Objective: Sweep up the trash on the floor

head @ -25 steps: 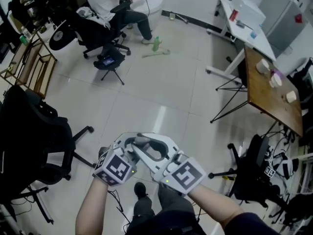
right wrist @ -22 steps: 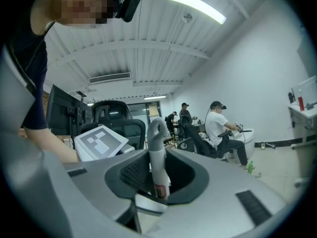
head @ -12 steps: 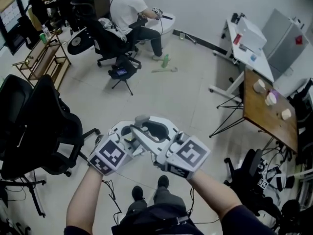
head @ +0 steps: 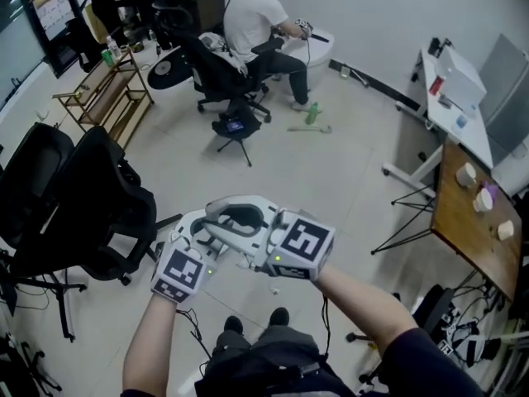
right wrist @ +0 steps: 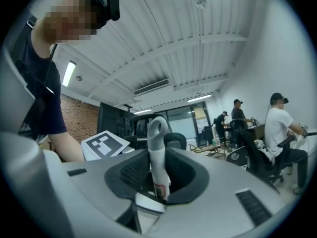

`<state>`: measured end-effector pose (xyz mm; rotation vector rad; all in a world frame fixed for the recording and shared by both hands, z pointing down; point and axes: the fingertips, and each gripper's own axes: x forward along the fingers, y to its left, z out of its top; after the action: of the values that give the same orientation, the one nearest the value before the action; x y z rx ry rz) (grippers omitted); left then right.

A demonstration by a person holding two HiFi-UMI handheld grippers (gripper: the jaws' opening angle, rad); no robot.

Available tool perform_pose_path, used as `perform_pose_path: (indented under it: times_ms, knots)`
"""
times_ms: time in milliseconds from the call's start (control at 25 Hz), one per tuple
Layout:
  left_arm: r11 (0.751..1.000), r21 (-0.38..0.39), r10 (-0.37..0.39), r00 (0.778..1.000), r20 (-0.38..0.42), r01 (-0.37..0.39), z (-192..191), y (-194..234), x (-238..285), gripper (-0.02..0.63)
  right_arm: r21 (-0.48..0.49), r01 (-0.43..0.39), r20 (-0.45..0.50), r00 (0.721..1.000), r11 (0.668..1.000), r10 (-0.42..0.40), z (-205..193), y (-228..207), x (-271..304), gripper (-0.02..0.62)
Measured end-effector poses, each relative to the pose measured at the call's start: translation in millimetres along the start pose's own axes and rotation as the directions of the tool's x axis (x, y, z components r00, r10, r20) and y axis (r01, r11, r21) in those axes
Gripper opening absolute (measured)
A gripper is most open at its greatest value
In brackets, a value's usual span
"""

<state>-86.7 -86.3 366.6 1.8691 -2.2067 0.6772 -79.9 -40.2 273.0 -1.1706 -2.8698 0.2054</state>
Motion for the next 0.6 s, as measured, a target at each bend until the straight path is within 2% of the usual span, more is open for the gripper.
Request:
perform_pose_path:
  times_ms: [160, 320, 600]
  knots:
    - [0.995, -0.033, 0.097, 0.995, -0.013, -0.097, -13.3, 21.7, 10.8, 0.057, -0.024, -0.142, -0.086, 0.987, 0.990, 0.139, -12.3, -14.7, 13.9, 0.115]
    - [0.981, -0.093, 0.170, 0.985, -0.007, -0.169, -35.5, 49.7, 15.1, 0.057, -0.025, -0.250, -0.172, 0.955, 0.968, 0.242, -29.6, -29.1, 41.3, 0.115]
    - [0.958, -0.174, 0.231, 0.973, -0.006, -0.228, -77.8, 106.9, 30.8, 0.057, 0.038, -0.307, -0.280, 0.910, 0.951, 0.305, -61.0, -69.8, 96.5, 0.115]
